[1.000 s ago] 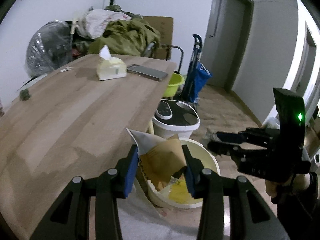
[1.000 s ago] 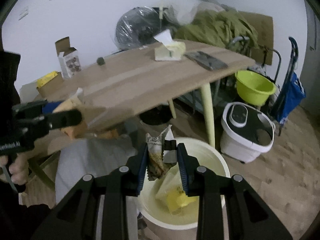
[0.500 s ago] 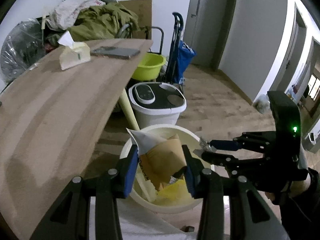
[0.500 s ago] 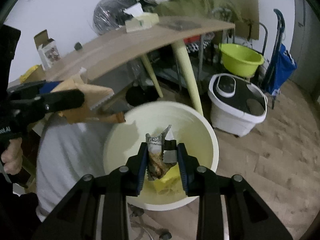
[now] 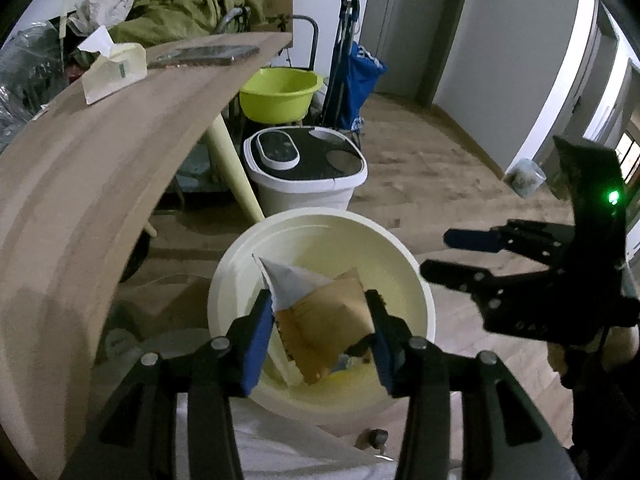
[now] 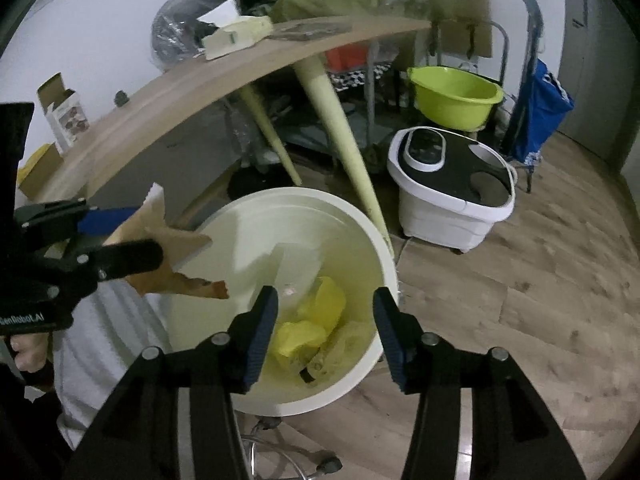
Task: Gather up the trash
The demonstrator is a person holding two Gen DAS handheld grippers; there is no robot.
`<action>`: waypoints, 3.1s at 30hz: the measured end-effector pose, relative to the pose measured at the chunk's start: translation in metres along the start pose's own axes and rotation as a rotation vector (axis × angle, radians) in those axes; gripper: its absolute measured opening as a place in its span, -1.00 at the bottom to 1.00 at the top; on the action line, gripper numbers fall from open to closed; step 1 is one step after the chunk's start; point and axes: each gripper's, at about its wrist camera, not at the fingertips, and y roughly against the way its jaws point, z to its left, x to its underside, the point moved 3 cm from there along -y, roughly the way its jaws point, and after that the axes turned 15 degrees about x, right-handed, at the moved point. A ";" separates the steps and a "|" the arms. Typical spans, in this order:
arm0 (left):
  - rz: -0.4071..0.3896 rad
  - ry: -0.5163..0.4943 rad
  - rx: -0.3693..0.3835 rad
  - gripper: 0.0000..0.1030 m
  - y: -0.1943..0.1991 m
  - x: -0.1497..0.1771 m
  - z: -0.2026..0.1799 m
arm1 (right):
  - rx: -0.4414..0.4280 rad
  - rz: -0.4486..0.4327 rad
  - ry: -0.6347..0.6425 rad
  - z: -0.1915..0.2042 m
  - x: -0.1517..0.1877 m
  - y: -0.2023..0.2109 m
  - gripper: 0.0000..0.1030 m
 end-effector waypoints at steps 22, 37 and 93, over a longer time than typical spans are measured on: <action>-0.031 -0.028 -0.012 0.29 0.004 0.004 -0.011 | 0.040 -0.012 -0.021 -0.003 0.003 0.018 0.07; -0.172 0.013 -0.090 0.30 0.073 0.011 0.001 | 0.002 -0.076 0.070 0.035 -0.012 0.048 0.08; -0.741 0.005 -0.460 0.98 0.265 0.028 -0.013 | -0.123 -0.489 0.229 0.102 -0.096 0.180 0.77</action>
